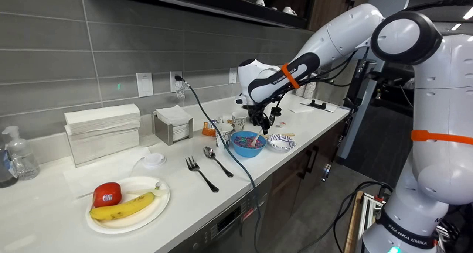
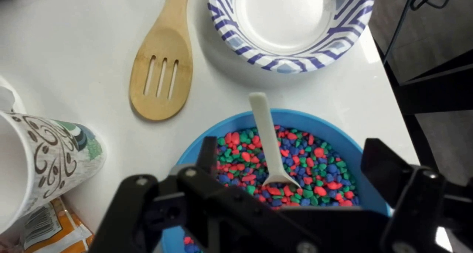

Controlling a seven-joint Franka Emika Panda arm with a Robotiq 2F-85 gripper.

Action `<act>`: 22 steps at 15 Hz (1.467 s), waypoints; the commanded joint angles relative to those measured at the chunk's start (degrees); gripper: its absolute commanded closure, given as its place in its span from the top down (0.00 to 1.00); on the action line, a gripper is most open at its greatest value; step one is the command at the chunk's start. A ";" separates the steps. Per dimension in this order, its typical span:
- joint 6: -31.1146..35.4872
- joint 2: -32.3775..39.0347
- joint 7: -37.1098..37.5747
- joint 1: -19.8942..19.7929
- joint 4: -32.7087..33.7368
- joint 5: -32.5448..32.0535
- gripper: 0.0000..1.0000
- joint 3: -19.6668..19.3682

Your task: Use the white spoon to put some cereal from the blue bowl inside the coffee cup on the right.

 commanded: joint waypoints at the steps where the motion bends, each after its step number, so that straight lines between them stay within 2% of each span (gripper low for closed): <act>1: -2.64 3.56 2.04 0.39 3.47 -1.78 0.82 -0.34; 3: -3.59 4.73 2.34 0.43 4.31 -2.15 0.70 -0.41; 5: -3.82 5.73 2.43 0.41 5.01 -2.61 0.54 -0.46; 9: -3.93 7.09 2.76 0.42 5.96 -3.24 0.44 -0.61; 13: -4.57 6.78 2.73 0.50 6.26 -2.97 0.47 -0.39; 16: -6.06 6.41 2.93 0.73 6.76 -3.04 0.22 -0.34; 18: -6.89 6.38 2.93 0.87 7.07 -3.15 0.00 -0.32; 22: -7.97 6.22 2.99 1.02 7.27 -3.51 0.03 -0.28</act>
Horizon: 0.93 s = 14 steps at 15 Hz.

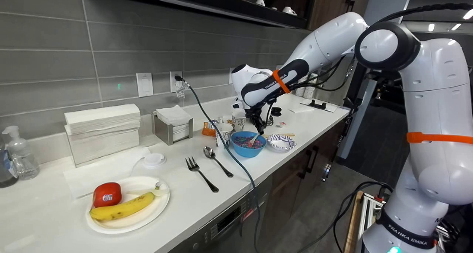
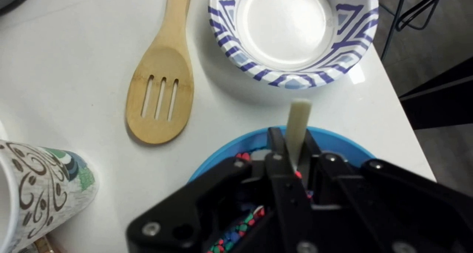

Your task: Use the white spoon to put some cereal from the blue bowl inside the coffee cup on the right.

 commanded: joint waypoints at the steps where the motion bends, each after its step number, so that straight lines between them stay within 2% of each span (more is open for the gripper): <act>1: -1.77 -0.03 0.94 0.31 0.55 -1.46 0.03 0.15; 8: 1.57 -2.07 -0.31 -1.43 -1.78 0.68 0.03 0.46; 14: 8.94 -4.39 -2.36 -4.62 -6.84 7.38 0.03 1.06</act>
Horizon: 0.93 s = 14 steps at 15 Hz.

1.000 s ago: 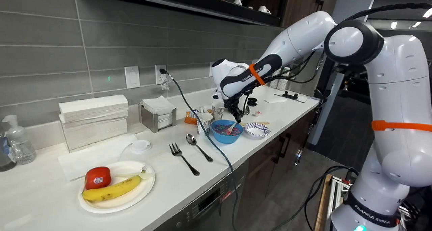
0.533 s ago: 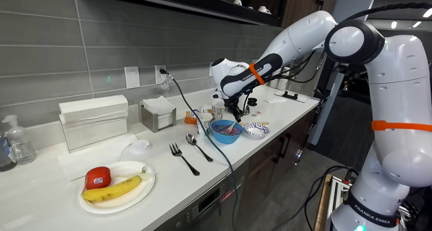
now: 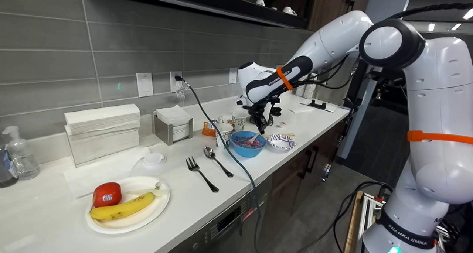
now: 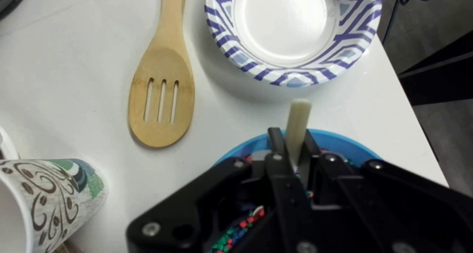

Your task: Use the white spoon to put some cereal from the blue bowl inside the coffee cup on the right.

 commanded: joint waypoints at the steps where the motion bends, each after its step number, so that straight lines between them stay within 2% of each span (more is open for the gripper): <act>1: 6.31 -2.63 -1.49 -2.32 -5.12 3.95 0.03 0.71; 7: 15.39 -5.46 -3.95 -4.92 -9.61 10.78 0.03 0.84; 14: 19.32 -7.52 -10.36 -6.71 -12.35 15.85 0.03 0.36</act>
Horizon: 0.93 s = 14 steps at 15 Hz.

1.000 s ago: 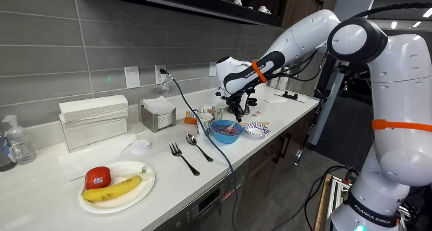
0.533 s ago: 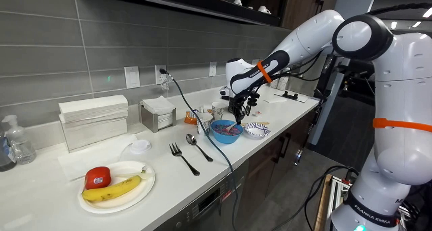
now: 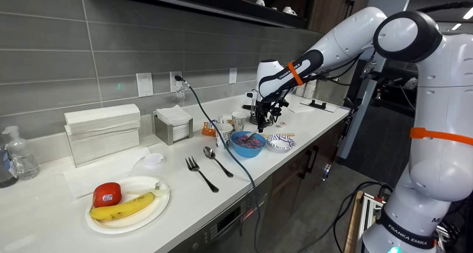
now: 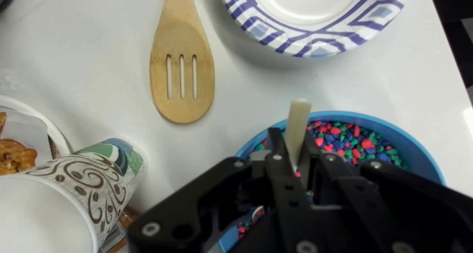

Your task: Use the white spoon to put some cereal from the blue bowl inside the coffee cup on the right.

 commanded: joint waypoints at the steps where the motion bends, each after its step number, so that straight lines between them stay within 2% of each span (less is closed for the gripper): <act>1: 2.81 -1.82 -5.24 -1.50 -3.47 3.71 0.03 0.39; 5: 3.85 -2.07 -13.10 -3.11 -4.87 10.45 0.03 1.08; 10: 2.13 -2.68 -23.26 -5.60 -4.56 21.24 0.03 1.25; 14: -0.26 -4.15 -26.10 -5.78 -3.74 25.22 0.03 0.50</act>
